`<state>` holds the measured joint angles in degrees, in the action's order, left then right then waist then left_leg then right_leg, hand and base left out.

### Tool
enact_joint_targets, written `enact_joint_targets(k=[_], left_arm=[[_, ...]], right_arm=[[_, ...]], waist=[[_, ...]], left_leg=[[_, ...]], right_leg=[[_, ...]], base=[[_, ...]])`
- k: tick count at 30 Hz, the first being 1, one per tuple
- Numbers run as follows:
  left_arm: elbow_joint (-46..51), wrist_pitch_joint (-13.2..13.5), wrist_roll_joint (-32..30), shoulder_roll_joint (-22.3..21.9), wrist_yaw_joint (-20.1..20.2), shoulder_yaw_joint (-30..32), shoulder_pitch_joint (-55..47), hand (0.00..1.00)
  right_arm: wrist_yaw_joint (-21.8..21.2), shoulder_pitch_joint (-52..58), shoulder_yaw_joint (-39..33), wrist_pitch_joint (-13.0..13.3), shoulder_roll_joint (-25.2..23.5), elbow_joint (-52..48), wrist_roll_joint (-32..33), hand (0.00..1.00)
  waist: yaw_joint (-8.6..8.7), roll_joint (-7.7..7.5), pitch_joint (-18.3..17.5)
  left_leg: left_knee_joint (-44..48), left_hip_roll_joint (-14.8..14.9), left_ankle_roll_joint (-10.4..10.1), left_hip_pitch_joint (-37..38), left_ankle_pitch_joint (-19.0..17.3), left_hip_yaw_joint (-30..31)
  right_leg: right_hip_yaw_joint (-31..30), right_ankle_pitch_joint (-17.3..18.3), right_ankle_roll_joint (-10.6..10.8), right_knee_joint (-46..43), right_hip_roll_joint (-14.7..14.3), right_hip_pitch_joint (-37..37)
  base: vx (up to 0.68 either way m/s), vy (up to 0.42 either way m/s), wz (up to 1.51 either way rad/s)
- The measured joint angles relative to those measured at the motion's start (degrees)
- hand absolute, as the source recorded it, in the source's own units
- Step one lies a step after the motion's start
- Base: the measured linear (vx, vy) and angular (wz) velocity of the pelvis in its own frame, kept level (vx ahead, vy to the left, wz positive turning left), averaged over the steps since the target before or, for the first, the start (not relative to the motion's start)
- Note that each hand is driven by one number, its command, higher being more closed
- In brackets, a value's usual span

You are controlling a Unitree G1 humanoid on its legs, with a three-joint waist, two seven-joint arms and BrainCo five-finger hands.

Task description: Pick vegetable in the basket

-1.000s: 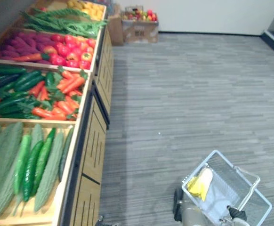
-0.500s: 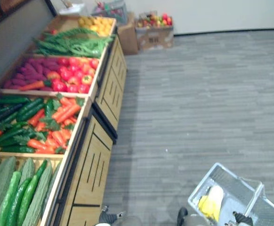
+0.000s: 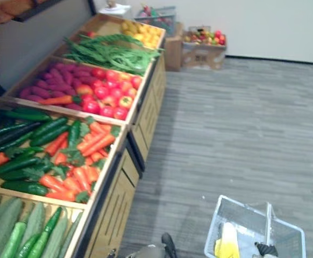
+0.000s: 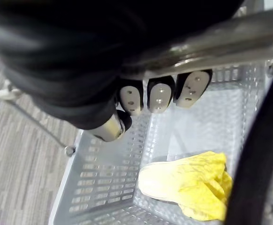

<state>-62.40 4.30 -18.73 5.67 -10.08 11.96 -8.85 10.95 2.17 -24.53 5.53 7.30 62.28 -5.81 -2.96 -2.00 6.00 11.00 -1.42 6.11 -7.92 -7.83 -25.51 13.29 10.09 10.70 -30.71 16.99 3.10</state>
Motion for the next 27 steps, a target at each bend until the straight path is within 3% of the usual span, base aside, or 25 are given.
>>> enact_joint_targets(k=[1,2,3,4,5,6,7,10,11,14,15,16,17,18,19,21,22,25,27], left_arm=[[-0.3,0.0,0.0,0.7,0.1,-1.9,0.0,0.0],[-0.3,0.0,0.0,1.3,0.3,-3.7,0.1,0.0],[-0.3,0.0,0.0,1.3,0.3,-4.0,0.1,0.0],[-0.2,0.0,0.1,1.3,0.3,-4.3,-0.1,0.0],[-0.2,0.0,0.4,1.3,0.2,-4.3,-0.1,0.0],[-0.2,0.0,0.5,1.3,0.2,-4.4,0.1,0.0],[0.7,0.1,0.6,1.2,0.1,-4.9,0.2,0.0],[2.3,0.2,0.7,0.3,0.0,-3.6,0.5,0.0],[3.0,0.2,2.0,-0.3,-0.4,-2.3,0.6,0.0],[3.1,0.2,2.7,-1.0,-0.9,-0.1,0.7,0.0],[3.3,0.3,2.8,-0.9,-0.9,1.0,0.7,0.0],[3.5,0.3,2.8,-0.7,-0.8,1.8,0.7,0.0],[3.2,0.4,2.8,-0.4,-0.8,3.2,0.8,0.0],[3.0,0.2,2.8,-1.4,-0.8,4.0,1.1,0.0],[3.2,0.3,2.8,-2.9,-0.8,5.2,0.7,0.0],[3.4,0.4,2.9,-4.3,-0.8,7.4,0.4,0.0],[3.5,0.4,3.0,-5.0,-1.0,8.8,-0.4,0.0],[3.5,-0.1,5.1,-5.2,-0.9,10.4,-0.5,0.0],[3.5,0.0,5.1,-5.1,-0.9,10.0,-0.8,0.0]], right_arm=[[0.0,-0.2,-0.5,0.0,0.8,0.2,-0.4,1.0],[0.0,-0.2,-1.5,0.0,0.8,1.0,-0.4,1.0],[0.1,0.3,-1.7,0.0,0.8,1.4,-0.4,1.0],[0.2,1.4,-2.2,0.1,0.4,1.5,-0.3,1.0],[0.4,1.7,-2.2,0.1,0.5,1.4,-0.2,1.0],[0.5,1.9,-2.4,0.2,0.5,1.3,-0.2,1.0],[0.6,2.2,-2.9,0.5,0.6,0.9,-0.2,1.0],[0.6,3.9,-4.5,0.6,-0.4,-1.7,-0.2,1.0],[0.6,3.6,-4.7,0.6,-1.5,-2.1,-0.2,1.0],[0.6,2.7,-4.6,0.6,-3.6,-2.4,0.2,1.0],[0.6,2.5,-4.4,0.6,-4.3,-2.5,0.2,1.0],[0.6,2.6,-4.5,0.6,-4.7,-2.6,0.2,1.0],[0.2,2.7,-5.0,0.5,-5.2,-2.6,0.2,1.0],[0.2,2.6,-5.6,0.3,-5.0,-2.7,0.2,1.0],[0.3,2.6,-7.0,0.1,-4.0,-3.2,0.2,1.0],[0.1,2.6,-8.3,-0.2,-3.2,-2.8,0.3,1.0],[0.1,2.3,-8.8,-0.3,-2.7,-2.8,0.3,1.0],[-0.1,2.2,-9.8,-0.3,-2.8,-2.7,0.3,1.0],[0.0,2.3,-11.2,-0.3,-2.7,-1.1,1.2,1.0]], waist=[[0.79,0.1,-0.2],[1.71,0.19,-0.1],[1.84,0.26,-0.1],[1.83,0.54,-0.1],[1.81,0.4,-0.2],[1.89,0.44,-0.1],[1.87,0.53,-0.1],[1.35,0.66,-0.1],[0.71,0.6,0.0],[-0.45,0.51,0.1],[-0.76,-0.36,0.2],[-0.79,-1.27,0.3],[-1.62,-2.58,0.5],[-1.88,-1.21,0.8],[-1.46,1.31,0.4],[-1.11,2.4,0.2],[-1.19,2.8,0.0],[-0.47,2.56,0.2],[-0.25,2.28,0.3]], left_leg=[[-1.4,-1.5,0.0,2.8,-0.4,3.1],[-2.7,-2.4,0.1,5.9,-0.5,7.0],[-3.4,-2.8,0.3,7.6,-0.4,9.0],[-5.0,-3.4,0.3,10.7,-0.3,11.8],[-6.1,-3.9,0.3,13.1,-0.3,15.4],[-6.4,-4.0,0.3,13.9,-0.3,17.2],[-6.9,-3.9,0.2,15.3,-0.3,21.0],[-6.6,-3.2,-1.2,16.6,-1.2,28.6],[-5.7,-2.3,-2.8,16.4,-2.3,32.6],[-1.9,0.2,-5.7,15.0,-5.8,39.3],[0.4,0.8,-7.1,13.9,-7.9,41.2],[1.5,0.8,-7.8,13.3,-9.1,41.9],[3.2,1.9,-8.8,13.0,-11.6,42.5],[3.5,4.0,-9.5,12.8,-12.2,42.3],[3.2,7.2,-10.7,11.6,-10.7,41.6],[1.7,9.0,-12.8,11.1,-7.4,41.5],[1.0,10.1,-12.9,10.3,-5.3,41.7],[3.0,11.4,-12.7,6.9,-0.4,39.5],[3.2,13.2,-12.5,6.2,3.5,28.7]], right_leg=[[-3.6,-6.0,3.3,-12.8,0.6,-4.5],[-4.8,-7.3,4.5,-24.3,0.3,-7.7],[-4.2,-7.0,4.3,-28.0,0.2,-8.8],[-3.2,-6.1,2.6,-32.2,0.1,-11.4],[-1.9,-4.5,0.1,-32.4,0.2,-13.7],[-1.3,-3.4,-0.2,-31.3,0.1,-14.7],[-0.7,-1.6,-0.6,-26.9,-0.2,-16.5],[-2.6,-0.8,-1.9,-8.8,-0.5,-16.8],[-6.2,-1.2,-2.1,1.9,-1.5,-16.6],[-10.5,-4.4,-2.5,14.9,-2.8,-15.3],[-10.8,-5.8,-2.2,18.1,-2.7,-14.0],[-10.8,-5.9,-2.1,18.8,-2.3,-13.3],[-10.1,-9.1,1.0,17.2,-1.8,-12.7],[-8.0,-7.2,-0.6,15.1,-3.4,-12.8],[-2.8,-2.9,-1.5,11.3,-3.9,-12.9],[1.4,0.4,-3.0,7.3,-3.6,-12.9],[4.1,1.4,-4.0,6.7,-3.7,-12.3],[10.7,2.2,-5.4,8.7,-3.9,-8.7],[15.2,2.5,-6.0,10.6,-3.8,-4.2]], base=[[0.39,0.211,1.35],[0.41,0.174,1.48],[0.52,0.102,1.52],[0.44,0.044,1.4],[0.49,0.005,1.41],[0.29,-0.04,1.54],[0.35,-0.087,1.52],[0.32,-0.184,1.77],[0.27,-0.267,1.32],[0.29,-0.431,1.28],[0.23,-0.51,1.22],[0.24,-0.664,1.22],[0.13,-0.479,0.9],[0.21,-0.616,1.35],[0.18,-0.464,1.22],[0.2,-0.453,1.38],[0.14,-0.368,1.19],[0.11,-0.27,1.04],[0.11,-0.262,1.21]])
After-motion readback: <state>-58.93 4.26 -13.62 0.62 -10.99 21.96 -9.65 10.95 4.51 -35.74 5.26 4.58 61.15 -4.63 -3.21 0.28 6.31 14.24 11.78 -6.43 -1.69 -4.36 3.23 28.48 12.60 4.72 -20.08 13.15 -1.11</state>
